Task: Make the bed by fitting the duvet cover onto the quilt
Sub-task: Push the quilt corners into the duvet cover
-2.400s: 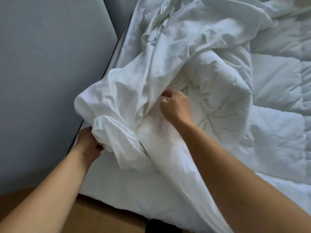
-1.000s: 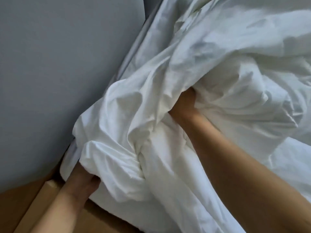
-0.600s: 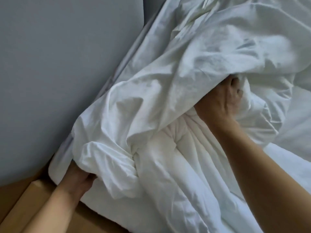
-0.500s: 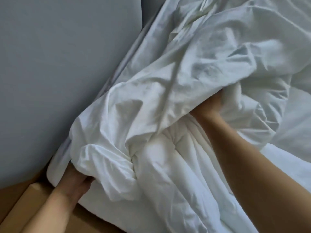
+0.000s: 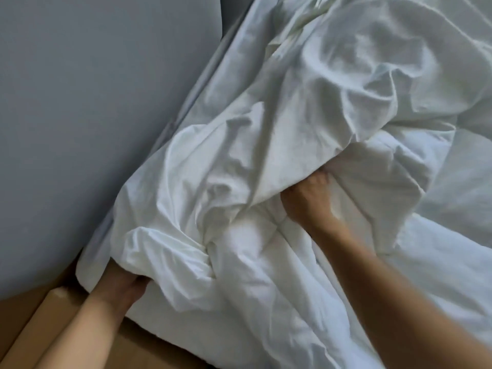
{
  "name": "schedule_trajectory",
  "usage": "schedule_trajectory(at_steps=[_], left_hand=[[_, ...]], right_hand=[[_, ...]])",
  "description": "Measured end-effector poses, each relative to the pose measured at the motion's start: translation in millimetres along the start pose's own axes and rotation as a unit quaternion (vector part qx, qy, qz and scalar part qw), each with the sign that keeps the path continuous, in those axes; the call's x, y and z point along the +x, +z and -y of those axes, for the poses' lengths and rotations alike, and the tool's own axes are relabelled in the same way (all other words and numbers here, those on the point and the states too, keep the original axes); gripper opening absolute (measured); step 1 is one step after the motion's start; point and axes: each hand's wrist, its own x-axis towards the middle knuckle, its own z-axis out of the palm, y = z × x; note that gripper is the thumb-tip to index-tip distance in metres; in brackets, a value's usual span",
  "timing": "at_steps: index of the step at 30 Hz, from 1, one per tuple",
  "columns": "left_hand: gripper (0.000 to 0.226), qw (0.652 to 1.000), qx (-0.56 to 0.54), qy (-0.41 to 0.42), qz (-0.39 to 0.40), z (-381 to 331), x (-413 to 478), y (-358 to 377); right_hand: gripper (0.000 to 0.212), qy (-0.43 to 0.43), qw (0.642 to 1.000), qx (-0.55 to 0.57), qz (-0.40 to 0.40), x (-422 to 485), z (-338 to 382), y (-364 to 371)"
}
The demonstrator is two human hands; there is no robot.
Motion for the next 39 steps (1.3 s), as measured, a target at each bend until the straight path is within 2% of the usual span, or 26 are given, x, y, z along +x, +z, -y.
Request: schedule_trajectory(at_steps=[1,3,4,5,7,9,10,11,12,14,15,16,17,18,21,22,24,25,26,27,28,30,31,33,35,39], left_hand=[[0.075,1.0,-0.007,-0.012,0.004,4,0,2],[0.073,0.996,-0.064,-0.06,0.008,3,2,1],[0.066,0.981,-0.157,-0.108,0.031,4,4,-3],[0.056,0.967,-0.22,-0.111,0.06,1,1,-3],[0.042,0.978,-0.185,-0.043,0.088,-7,-11,-7],[0.037,0.973,-0.202,-0.032,0.104,-12,-16,-8],[0.027,0.977,-0.187,-0.021,0.102,-9,-16,-9],[0.016,0.978,-0.186,-0.017,0.09,-12,-20,-10],[0.019,0.981,-0.177,-0.007,0.075,-8,-19,-10],[0.024,0.988,-0.133,0.006,0.073,-5,-23,-10],[0.024,0.991,-0.11,0.016,0.08,-9,-28,-8],[0.024,0.991,-0.1,0.02,0.085,-8,-28,-9],[0.024,0.991,-0.1,0.02,0.09,-9,-28,-10],[0.023,0.991,-0.093,0.027,0.096,-7,-27,-12],[0.02,0.991,-0.072,0.065,0.096,-8,-29,-14],[0.022,0.989,-0.066,0.086,0.096,-8,-30,-15],[0.027,0.985,-0.057,0.12,0.115,-6,-34,-13],[0.027,0.983,-0.059,0.129,0.119,-7,-39,-11],[0.026,0.983,-0.061,0.136,0.104,-11,-42,-9],[0.02,0.985,-0.056,0.14,0.082,-16,-43,-8],[0.017,0.987,-0.042,0.144,0.065,-19,-40,-9],[0.017,0.99,-0.023,0.132,0.054,-24,-32,-12],[0.014,0.991,-0.022,0.124,0.051,-27,-27,-14],[0.015,0.991,-0.022,0.125,0.044,-31,-17,-18],[0.014,0.991,-0.014,0.125,0.04,-36,-15,-16],[0.024,0.994,-0.027,0.108,0.013,-43,-21,-13]], right_hand=[[0.029,0.0,0.999,0.023,-0.033,-15,5,7],[0.042,-0.02,0.998,0.049,0.041,-31,26,14],[0.046,-0.007,0.995,0.03,0.092,-26,32,22],[0.048,0.007,0.993,0.041,0.113,-16,36,28],[0.057,0.042,0.982,0.152,0.105,4,47,24],[0.046,0.013,0.978,0.197,-0.072,13,53,11],[0.039,0.007,0.975,0.159,-0.157,12,49,10],[0.035,0.007,0.973,0.128,-0.191,7,45,11],[0.034,0.024,0.981,0.102,-0.161,1,45,16],[0.039,0.019,0.998,0.006,0.056,-7,41,32],[0.039,0.006,0.986,-0.042,0.164,-9,39,36],[0.036,-0.002,0.973,-0.057,0.223,-12,39,34],[0.033,0.007,0.97,-0.049,0.237,-19,40,27],[0.032,0.041,0.978,-0.03,0.201,-28,41,17],[0.039,0.118,0.987,0.098,-0.042,-84,69,-6],[0.052,0.109,0.985,0.135,-0.027,-100,93,-7],[0.099,0.086,0.975,0.152,0.134,-115,144,11],[0.114,0.073,0.971,0.108,0.201,-115,162,26],[0.114,0.068,0.972,0.07,0.215,-108,174,39],[0.097,0.067,0.978,0.051,0.193,-99,178,46],[0.067,0.057,0.986,0.05,0.151,-93,175,50],[0.016,0.058,0.989,0.111,0.075,-99,152,47],[0.008,0.071,0.984,0.158,0.051,-108,135,43],[0.016,0.112,0.975,0.193,0.01,-133,97,31],[0.01,0.165,0.962,0.215,-0.023,-162,60,16],[0.01,0.276,0.914,0.283,-0.094,-230,-16,-19]])
